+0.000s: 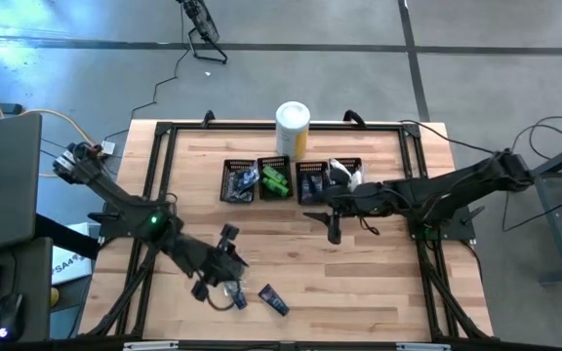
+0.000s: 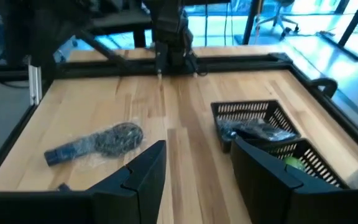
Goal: Pick & Place Travel size toiletries
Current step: Put the black hairbrush into the left black bin
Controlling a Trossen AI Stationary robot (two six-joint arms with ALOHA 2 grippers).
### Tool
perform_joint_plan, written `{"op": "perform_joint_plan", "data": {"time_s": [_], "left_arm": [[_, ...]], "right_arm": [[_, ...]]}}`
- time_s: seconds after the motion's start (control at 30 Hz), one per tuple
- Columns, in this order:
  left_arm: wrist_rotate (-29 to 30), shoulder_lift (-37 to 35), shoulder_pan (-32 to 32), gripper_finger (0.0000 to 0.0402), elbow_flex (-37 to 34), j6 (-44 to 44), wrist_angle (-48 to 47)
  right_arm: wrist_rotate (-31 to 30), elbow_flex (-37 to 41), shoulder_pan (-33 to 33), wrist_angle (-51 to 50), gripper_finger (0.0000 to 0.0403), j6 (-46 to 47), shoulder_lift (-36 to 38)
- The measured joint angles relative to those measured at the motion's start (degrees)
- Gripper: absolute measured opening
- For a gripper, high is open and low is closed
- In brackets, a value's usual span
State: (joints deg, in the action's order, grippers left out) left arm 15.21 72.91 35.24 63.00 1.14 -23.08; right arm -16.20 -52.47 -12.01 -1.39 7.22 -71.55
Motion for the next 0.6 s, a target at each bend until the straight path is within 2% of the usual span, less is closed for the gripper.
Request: {"op": "perform_joint_plan", "data": {"time_s": [0.17, 0.33, 0.47, 0.6], "left_arm": [[3.5, 2.8, 3.1, 0.0170, 0.0, -2.4, 4.1], [5.1, 6.1, 4.9, 0.0170, 0.0, -10.7, 4.1], [5.5, 9.5, 6.5, 0.0170, 0.0, -15.6, 5.7], [5.6, 12.8, 8.0, 0.0170, 0.1, -17.0, 10.2]], "right_arm": [[0.1, 0.0, 0.0, 0.2, 0.0174, 0.5, -0.7], [1.0, 0.0, 0.0, 1.2, 0.0174, 0.6, -0.7], [2.4, 0.0, 0.0, 1.2, 0.0174, 1.8, -0.7], [2.9, 0.0, 0.0, 1.2, 0.0174, 2.0, -0.7]]}}
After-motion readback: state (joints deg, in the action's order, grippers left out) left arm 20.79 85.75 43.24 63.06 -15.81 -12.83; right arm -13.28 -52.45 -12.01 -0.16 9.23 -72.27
